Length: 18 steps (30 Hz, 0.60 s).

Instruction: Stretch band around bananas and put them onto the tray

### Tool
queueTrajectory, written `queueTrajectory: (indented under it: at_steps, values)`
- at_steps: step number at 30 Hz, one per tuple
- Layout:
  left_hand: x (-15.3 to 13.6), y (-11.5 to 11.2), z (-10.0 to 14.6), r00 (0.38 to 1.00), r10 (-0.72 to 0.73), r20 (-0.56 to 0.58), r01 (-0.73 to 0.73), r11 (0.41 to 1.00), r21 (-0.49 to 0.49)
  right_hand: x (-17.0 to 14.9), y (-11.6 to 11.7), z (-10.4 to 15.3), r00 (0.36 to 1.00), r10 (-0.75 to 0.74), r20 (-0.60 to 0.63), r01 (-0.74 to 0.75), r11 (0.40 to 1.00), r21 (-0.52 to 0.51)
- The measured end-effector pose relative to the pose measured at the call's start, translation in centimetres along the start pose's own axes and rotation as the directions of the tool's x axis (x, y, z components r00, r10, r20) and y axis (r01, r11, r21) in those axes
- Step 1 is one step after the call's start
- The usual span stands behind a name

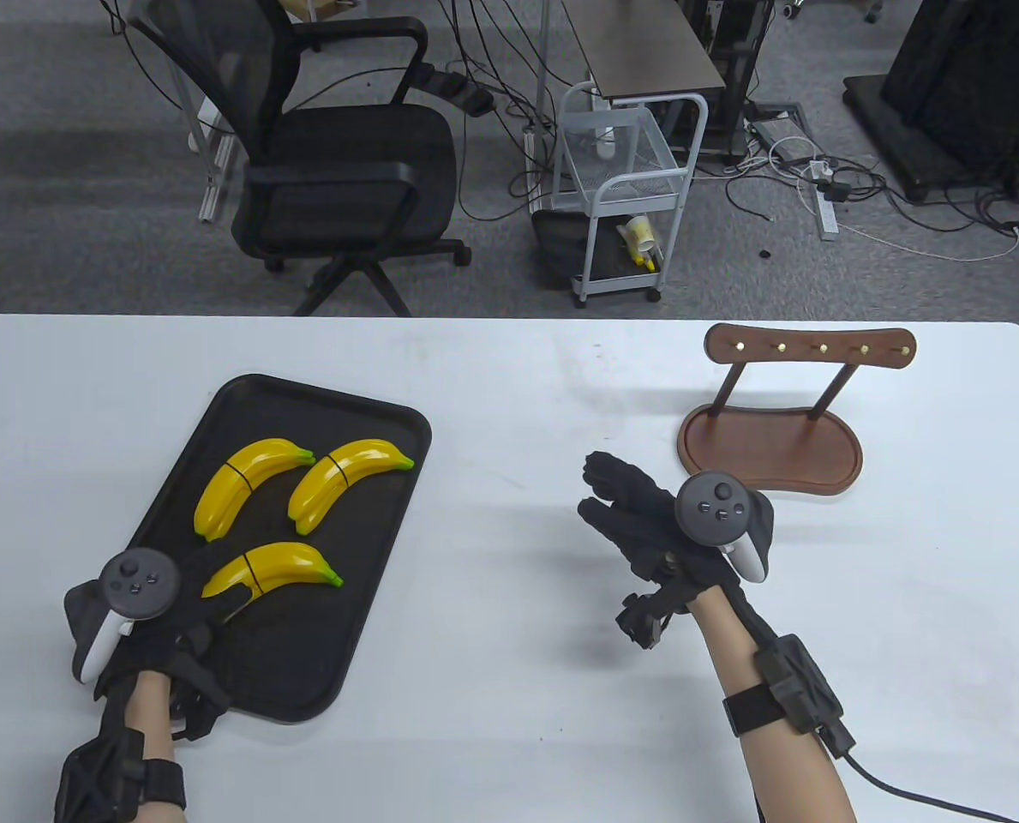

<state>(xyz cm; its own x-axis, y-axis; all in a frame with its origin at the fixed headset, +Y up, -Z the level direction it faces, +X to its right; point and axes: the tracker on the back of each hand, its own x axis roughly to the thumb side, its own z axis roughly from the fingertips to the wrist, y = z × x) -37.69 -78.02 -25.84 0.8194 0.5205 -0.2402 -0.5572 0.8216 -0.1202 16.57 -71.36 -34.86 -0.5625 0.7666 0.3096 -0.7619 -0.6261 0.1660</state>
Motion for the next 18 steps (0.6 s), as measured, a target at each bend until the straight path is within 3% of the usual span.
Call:
queueTrajectory:
  at_steps: [18]
  values:
    - [1.7, 2.0, 0.4, 0.993, 0.066, 0.101, -0.074, 0.994, 0.079, -0.1, -0.4, 0.1, 1.0, 0.0, -0.006, 0.0, 1.0, -0.008]
